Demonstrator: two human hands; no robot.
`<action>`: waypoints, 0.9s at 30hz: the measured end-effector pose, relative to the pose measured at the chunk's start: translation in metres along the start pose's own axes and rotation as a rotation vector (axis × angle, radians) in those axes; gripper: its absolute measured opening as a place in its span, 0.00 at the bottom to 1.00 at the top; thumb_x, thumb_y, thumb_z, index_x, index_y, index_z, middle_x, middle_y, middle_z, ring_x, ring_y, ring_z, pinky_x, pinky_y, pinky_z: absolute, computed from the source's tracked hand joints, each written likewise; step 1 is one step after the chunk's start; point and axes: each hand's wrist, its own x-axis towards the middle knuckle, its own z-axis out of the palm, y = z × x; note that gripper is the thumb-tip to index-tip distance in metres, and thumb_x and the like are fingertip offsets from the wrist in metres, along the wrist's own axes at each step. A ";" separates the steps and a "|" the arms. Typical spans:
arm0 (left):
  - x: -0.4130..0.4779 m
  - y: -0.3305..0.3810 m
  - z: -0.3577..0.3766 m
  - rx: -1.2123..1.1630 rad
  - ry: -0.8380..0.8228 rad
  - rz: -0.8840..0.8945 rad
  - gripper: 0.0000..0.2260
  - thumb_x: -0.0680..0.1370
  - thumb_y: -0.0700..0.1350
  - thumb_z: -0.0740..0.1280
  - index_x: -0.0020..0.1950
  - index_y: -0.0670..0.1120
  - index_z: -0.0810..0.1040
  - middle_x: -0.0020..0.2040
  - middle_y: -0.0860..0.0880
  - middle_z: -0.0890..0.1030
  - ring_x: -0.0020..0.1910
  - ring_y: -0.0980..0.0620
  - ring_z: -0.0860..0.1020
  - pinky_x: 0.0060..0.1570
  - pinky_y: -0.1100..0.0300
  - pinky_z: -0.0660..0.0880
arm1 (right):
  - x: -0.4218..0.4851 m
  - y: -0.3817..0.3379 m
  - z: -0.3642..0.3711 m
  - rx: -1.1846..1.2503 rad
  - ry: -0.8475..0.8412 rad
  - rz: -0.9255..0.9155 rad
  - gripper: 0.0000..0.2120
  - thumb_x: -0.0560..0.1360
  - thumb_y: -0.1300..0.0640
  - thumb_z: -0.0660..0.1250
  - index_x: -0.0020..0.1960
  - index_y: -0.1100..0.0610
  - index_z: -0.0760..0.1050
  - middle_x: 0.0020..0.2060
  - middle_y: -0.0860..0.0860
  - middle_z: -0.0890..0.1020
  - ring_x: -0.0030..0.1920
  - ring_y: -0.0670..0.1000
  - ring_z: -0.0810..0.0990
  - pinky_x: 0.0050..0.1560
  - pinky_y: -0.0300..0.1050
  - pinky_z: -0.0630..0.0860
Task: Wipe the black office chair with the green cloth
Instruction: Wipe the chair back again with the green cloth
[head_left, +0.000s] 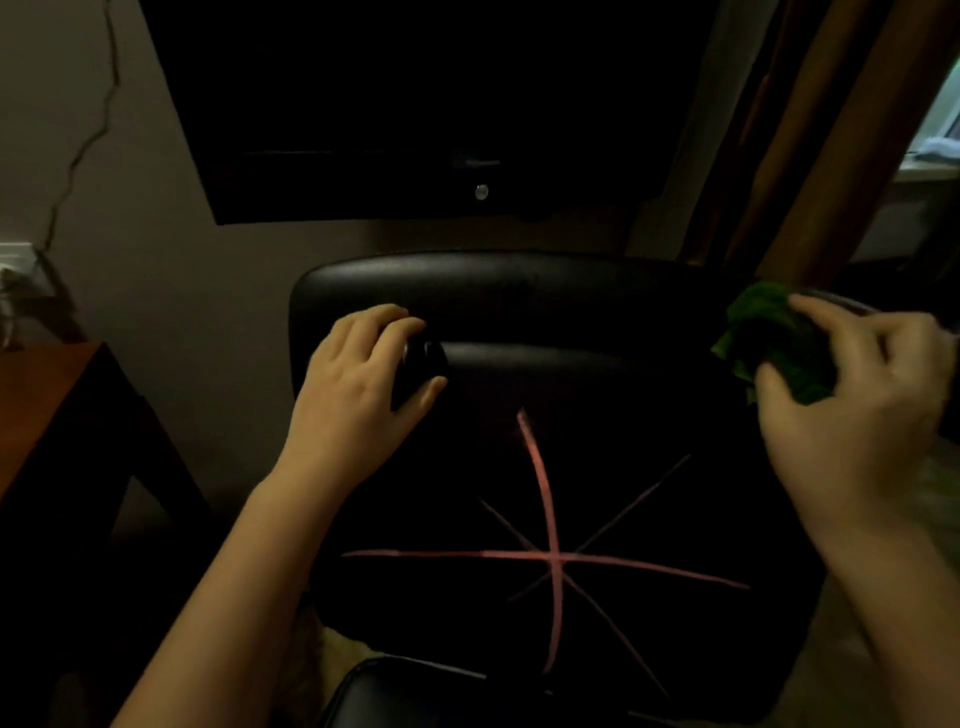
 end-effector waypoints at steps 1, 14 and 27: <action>-0.005 -0.003 0.002 0.001 0.012 -0.012 0.23 0.76 0.54 0.68 0.64 0.40 0.76 0.63 0.41 0.76 0.63 0.42 0.73 0.63 0.48 0.71 | -0.007 0.002 0.002 -0.012 -0.008 -0.012 0.22 0.70 0.65 0.70 0.64 0.60 0.76 0.50 0.62 0.72 0.52 0.62 0.69 0.55 0.51 0.68; -0.037 -0.034 0.020 -0.178 0.011 -0.137 0.29 0.74 0.53 0.71 0.73 0.47 0.70 0.68 0.45 0.70 0.68 0.46 0.67 0.68 0.43 0.67 | -0.047 -0.053 0.049 0.135 -0.159 -0.128 0.22 0.72 0.69 0.62 0.65 0.62 0.76 0.63 0.57 0.78 0.66 0.56 0.74 0.70 0.50 0.66; -0.062 -0.082 0.012 -0.121 0.069 -0.238 0.24 0.79 0.52 0.61 0.73 0.43 0.69 0.73 0.46 0.68 0.74 0.48 0.64 0.71 0.48 0.65 | -0.040 -0.200 0.116 0.362 -0.274 -0.146 0.18 0.69 0.67 0.69 0.58 0.59 0.82 0.51 0.56 0.83 0.53 0.59 0.80 0.57 0.52 0.73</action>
